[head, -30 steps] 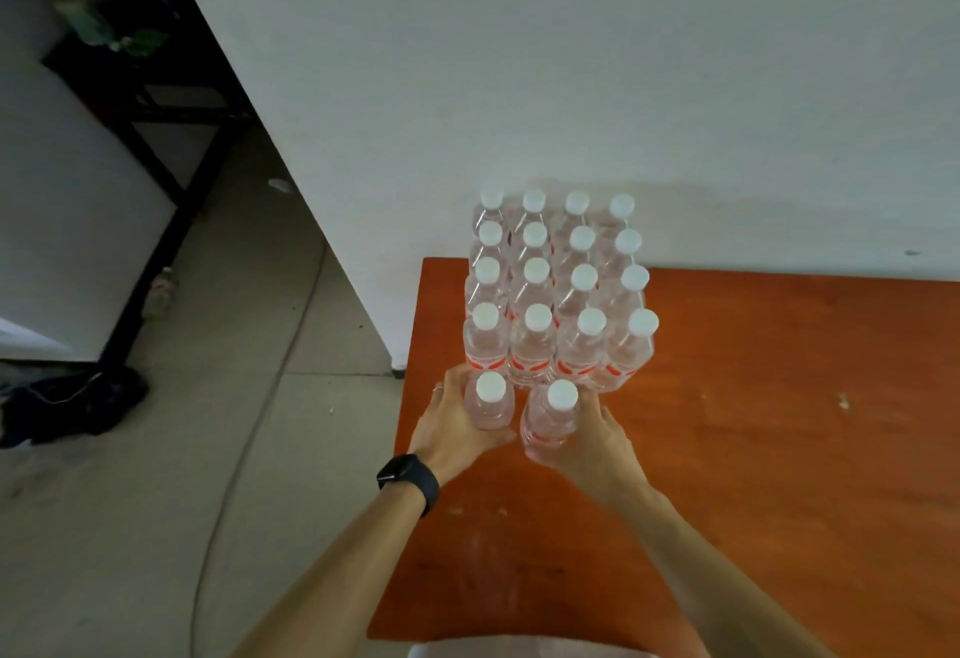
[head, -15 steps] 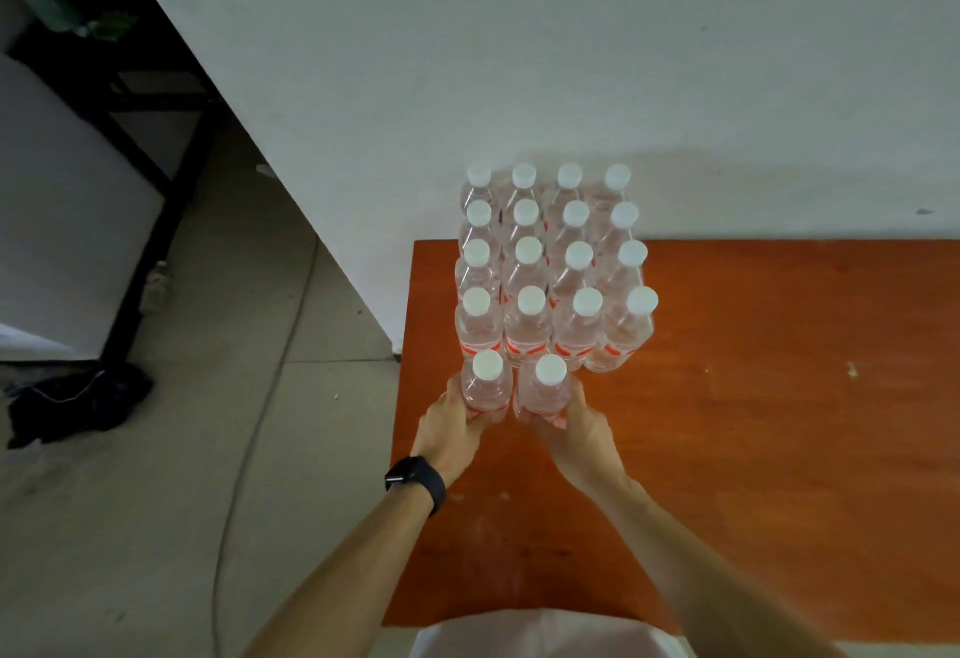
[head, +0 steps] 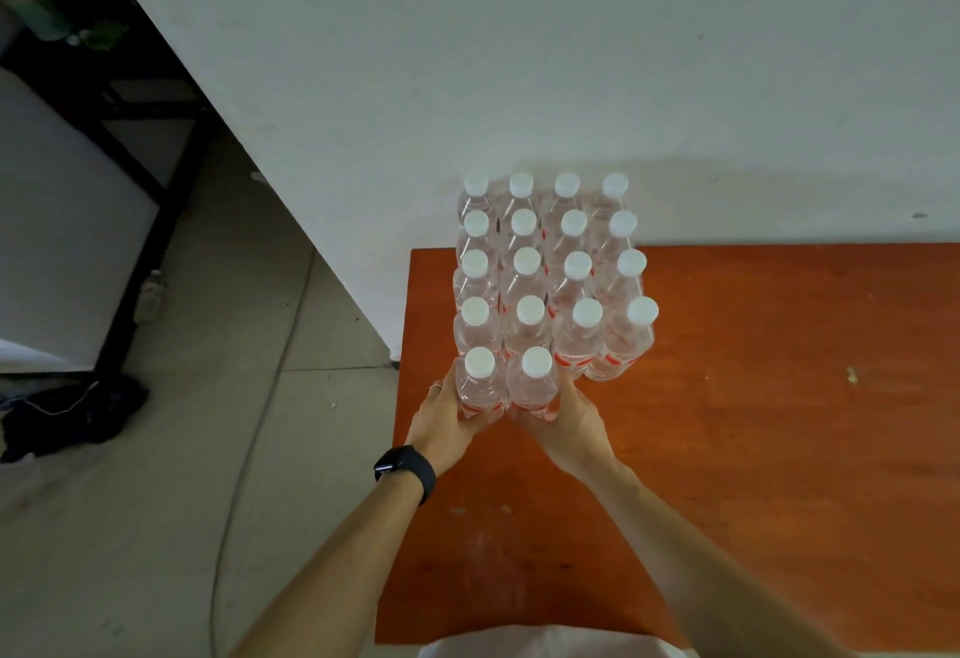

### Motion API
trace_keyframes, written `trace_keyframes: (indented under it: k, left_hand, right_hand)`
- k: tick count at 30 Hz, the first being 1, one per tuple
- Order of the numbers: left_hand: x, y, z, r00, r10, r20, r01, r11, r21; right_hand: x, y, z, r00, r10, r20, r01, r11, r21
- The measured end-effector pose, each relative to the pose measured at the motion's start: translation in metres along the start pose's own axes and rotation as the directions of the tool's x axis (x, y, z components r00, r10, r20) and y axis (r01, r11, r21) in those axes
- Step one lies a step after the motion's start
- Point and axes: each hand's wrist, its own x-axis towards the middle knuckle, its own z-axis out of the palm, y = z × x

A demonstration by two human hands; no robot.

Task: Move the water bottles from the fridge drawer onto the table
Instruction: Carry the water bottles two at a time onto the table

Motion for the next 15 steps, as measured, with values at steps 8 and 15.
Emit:
trace_keyframes:
  k: [8, 15]
  left_hand:
    - [0.002, 0.001, -0.005, 0.999, 0.042, 0.006, -0.043, 0.996, 0.075]
    - [-0.001, -0.002, -0.004, 1.0, 0.004, -0.017, -0.002, 0.992, 0.126]
  right_hand:
    - [0.002, -0.002, -0.003, 0.999, 0.028, 0.027, -0.03, 0.996, 0.083]
    - [-0.01, 0.003, -0.012, 0.997, 0.056, 0.047, -0.059, 0.995, 0.076]
